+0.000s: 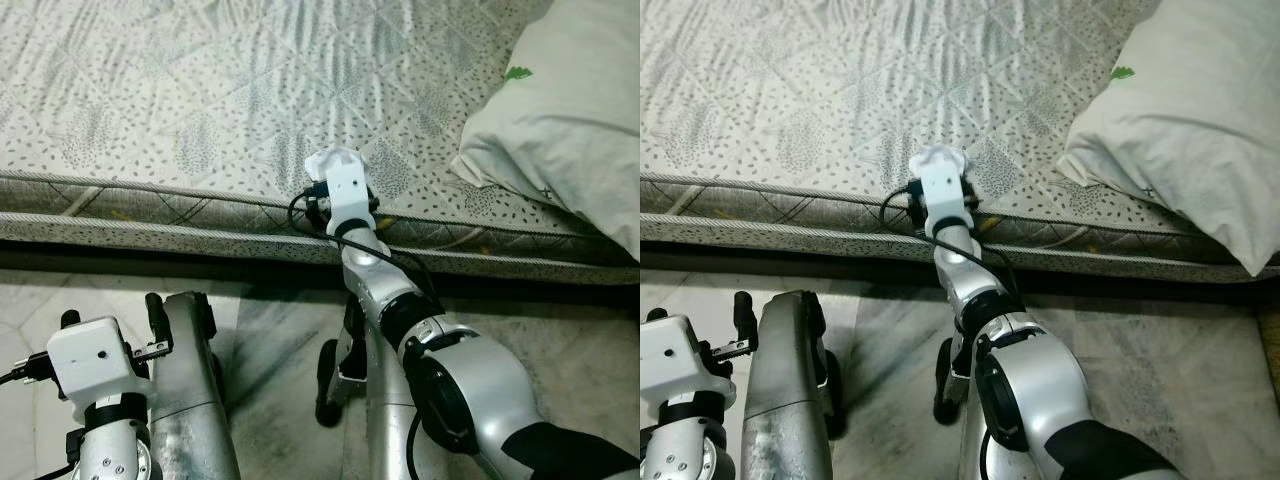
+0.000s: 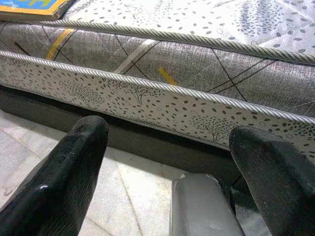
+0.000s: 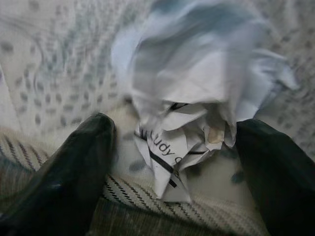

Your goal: Clean up the room

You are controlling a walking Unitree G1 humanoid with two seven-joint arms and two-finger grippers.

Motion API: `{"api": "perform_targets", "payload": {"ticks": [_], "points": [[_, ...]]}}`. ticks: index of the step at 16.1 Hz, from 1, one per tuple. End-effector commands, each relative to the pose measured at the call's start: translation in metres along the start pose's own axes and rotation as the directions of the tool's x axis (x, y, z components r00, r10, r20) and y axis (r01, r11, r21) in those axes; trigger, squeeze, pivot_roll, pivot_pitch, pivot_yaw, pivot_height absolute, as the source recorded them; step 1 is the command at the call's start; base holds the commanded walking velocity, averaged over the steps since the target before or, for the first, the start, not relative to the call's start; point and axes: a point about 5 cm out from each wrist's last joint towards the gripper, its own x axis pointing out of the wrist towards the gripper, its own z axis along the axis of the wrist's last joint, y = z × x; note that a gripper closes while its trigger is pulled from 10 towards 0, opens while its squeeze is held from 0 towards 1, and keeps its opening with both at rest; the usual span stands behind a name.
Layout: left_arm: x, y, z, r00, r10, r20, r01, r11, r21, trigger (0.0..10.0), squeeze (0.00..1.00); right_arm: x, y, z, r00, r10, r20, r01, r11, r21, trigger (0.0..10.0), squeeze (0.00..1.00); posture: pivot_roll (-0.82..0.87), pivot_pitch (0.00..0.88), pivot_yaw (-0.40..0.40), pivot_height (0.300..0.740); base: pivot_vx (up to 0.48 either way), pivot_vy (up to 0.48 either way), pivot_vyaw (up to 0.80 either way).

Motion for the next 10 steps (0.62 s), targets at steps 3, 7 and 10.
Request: {"api": "perform_targets", "payload": {"ticks": [3, 7, 10], "points": [[-0.0016, 0.0017, -0.0017, 1.000, 0.012, -0.019, -0.012, 1.000, 0.005, 10.0, 0.00, -0.0058, 0.0097, -0.0157, 0.998, 0.009, -0.068, -0.008, 1.000, 0.017, 0.0, 0.00, 0.25, 0.411, -0.132, 0.532, 0.000, 0.000, 0.00], [0.0004, -0.0001, -0.0016, 1.000, 0.006, -0.018, -0.006, 1.000, 0.004, 10.0, 0.00, -0.0051, 0.0090, -0.0143, 0.998, 0.007, -0.066, -0.005, 1.000, 0.025, 0.0, 0.00, 0.25, 0.393, -0.132, 0.532, 0.000, 0.000, 0.00], [0.0044, -0.0001, -0.0022, 1.000, 0.002, -0.014, -0.002, 1.000, 0.004, 10.0, 0.00, -0.0038, 0.0076, -0.0115, 0.998, 0.002, -0.062, 0.000, 0.999, 0.037, 0.0, 0.00, 0.25, 0.375, -0.128, 0.532, 0.000, 0.000, 0.00]]}}
